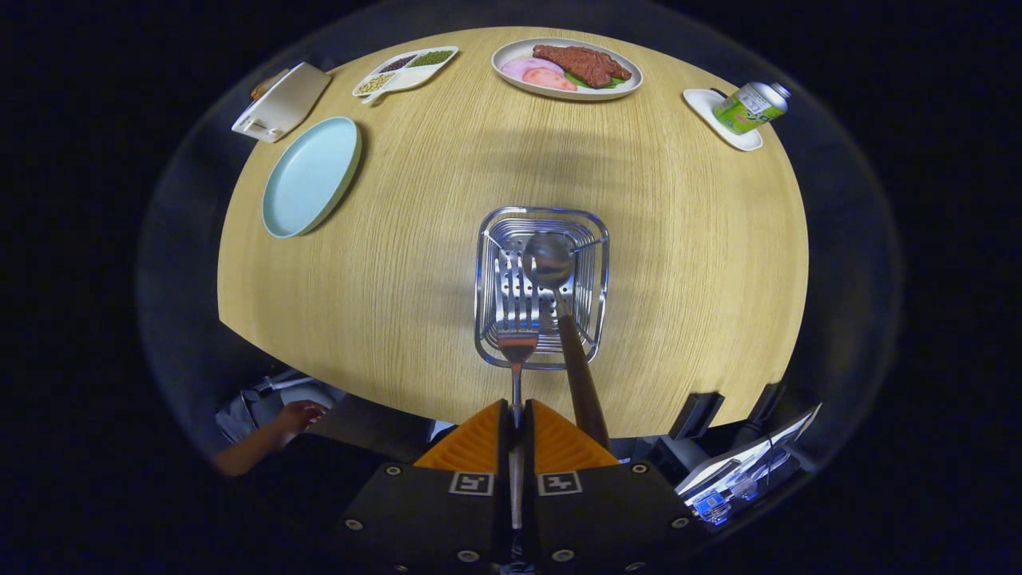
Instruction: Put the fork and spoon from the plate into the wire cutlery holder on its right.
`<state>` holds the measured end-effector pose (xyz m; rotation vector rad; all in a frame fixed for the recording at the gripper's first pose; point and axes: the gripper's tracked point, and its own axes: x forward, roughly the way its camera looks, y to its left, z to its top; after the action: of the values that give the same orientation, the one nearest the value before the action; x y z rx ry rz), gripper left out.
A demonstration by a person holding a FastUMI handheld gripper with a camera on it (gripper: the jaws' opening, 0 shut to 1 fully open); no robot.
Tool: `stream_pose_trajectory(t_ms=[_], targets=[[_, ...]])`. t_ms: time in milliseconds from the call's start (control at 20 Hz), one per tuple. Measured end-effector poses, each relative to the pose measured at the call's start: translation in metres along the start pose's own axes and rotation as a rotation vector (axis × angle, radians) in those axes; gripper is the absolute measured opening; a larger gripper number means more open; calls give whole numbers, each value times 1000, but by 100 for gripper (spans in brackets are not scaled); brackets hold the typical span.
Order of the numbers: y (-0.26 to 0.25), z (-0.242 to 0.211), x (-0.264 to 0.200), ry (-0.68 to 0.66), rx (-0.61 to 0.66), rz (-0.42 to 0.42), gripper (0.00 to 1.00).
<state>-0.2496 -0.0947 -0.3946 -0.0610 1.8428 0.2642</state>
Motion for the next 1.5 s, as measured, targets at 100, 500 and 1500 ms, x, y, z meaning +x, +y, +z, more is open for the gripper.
stream_pose_trajectory(t_ms=[100,500,1500], targets=[[1,9,-1,-23,21,12,8],[8,66,-47,-321,120,172,18],[-85,112,-397,-1816,135,-218,91]])
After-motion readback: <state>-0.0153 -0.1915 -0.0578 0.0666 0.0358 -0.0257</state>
